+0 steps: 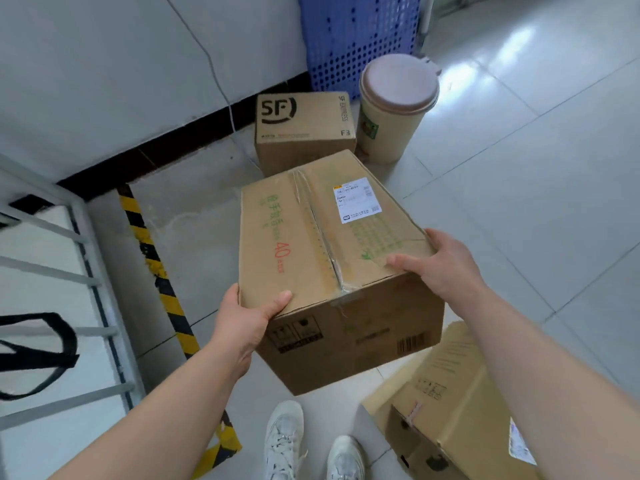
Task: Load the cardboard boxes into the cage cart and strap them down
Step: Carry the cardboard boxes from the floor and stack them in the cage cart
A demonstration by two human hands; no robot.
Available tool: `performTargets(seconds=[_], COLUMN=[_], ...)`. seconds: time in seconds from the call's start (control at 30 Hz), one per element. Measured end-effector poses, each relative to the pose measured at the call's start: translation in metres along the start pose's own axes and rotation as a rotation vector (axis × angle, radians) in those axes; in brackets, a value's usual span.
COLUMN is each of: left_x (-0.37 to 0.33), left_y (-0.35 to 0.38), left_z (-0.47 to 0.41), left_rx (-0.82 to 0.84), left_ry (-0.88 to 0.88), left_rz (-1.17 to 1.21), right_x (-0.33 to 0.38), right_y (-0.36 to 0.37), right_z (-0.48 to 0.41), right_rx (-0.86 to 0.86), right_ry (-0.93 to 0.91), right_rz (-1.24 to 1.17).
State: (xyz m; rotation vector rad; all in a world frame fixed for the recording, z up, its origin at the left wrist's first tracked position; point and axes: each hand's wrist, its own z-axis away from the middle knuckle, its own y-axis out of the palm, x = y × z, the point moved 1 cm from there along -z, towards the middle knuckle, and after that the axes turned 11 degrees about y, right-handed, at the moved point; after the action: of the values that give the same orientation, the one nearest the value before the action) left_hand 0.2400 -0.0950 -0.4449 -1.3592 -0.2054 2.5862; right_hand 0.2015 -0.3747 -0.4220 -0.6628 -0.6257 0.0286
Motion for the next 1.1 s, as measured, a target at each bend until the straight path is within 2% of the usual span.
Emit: performTargets(seconds=[0.33,0.6,0.83,0.97,1.1], left_x=[-0.174,-0.283,-0.329,-0.333,-0.318], left_y=[-0.08,-0.177,-0.276,-0.34,-0.411], left_z=[0.142,0.256,0.344,0.39,0.43], left_rx=[-0.091,-0.236,-0.395,-0.507,-0.606], left_ry=[0.211,0.419,0.555,0.609,0.648], left_rz=[0.115,0.21,0.298,0.358,0.403], right_x=[0.134,0.239,0.322,0.359,0.387], right_y=[-0.115,-0.163,-0.161,-0.135,-0.091], right_z=[0.16,0.294,0.412,0.477,0.544], right_rx=[-0.107,-0.146,-0.121,-0.102,-0.014], right_ry=[-0.272,-0.526,-0.755,-0.894,-1.002], right_rz=[0.026,-0.013,-0.037,-0.03,-0.035])
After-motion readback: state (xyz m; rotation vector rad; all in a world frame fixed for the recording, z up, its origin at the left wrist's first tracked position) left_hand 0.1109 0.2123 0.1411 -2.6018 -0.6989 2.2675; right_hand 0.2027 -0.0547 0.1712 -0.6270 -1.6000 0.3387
